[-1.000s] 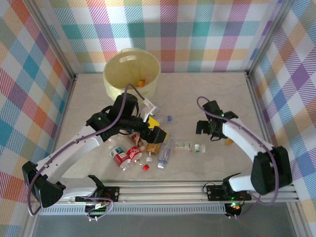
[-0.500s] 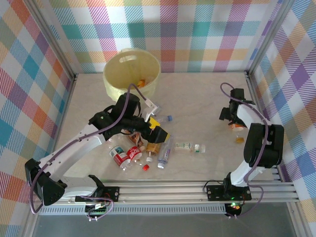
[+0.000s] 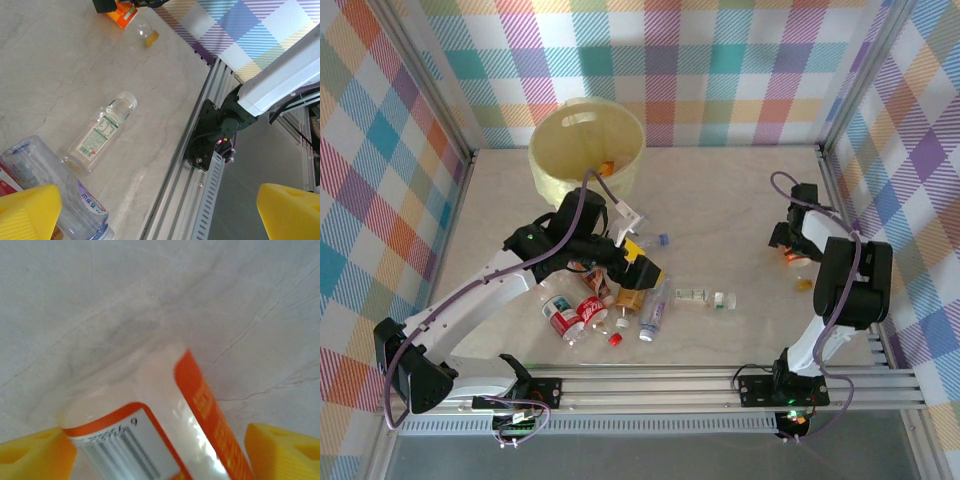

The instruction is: Put the plastic bottles in the bin

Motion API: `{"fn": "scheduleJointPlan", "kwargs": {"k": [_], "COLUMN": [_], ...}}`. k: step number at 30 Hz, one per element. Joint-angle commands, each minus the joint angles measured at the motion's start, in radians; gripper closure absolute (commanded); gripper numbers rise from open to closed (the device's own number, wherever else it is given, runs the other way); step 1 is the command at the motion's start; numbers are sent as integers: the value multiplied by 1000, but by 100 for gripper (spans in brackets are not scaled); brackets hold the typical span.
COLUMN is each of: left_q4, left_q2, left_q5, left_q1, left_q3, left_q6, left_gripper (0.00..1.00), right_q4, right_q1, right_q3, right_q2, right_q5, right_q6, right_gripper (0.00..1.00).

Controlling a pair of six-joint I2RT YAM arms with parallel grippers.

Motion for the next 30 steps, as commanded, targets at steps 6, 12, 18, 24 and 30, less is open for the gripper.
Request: {"fn": "scheduleJointPlan", "kwargs": {"k": [6,12,18,24,30], "left_q4": [4,58,197,370,546], "left_q2": [-16,8,69,149,256], "left_q5": [-7,-89,-185,-209,-244], "left_q1": [-14,-60,-95,-112,-142], "left_q3": [-4,-8,-18,-9,20], "left_q6": [-19,-104,-231,-307,-354], "left_gripper": [0,0,0,0,3], "right_q4": [26,75,153,141,174], "right_q1": [-5,-3,56,168,294], "right_q3": [-17,-34,-75,-41,-24], "right_q2": [10,-58,-222,-358,-461], "right_q5": [-55,-125,-233,-342,-484], "right_q6": [15,14,40,124,282], "right_gripper": [32,45,46,46,48]}}
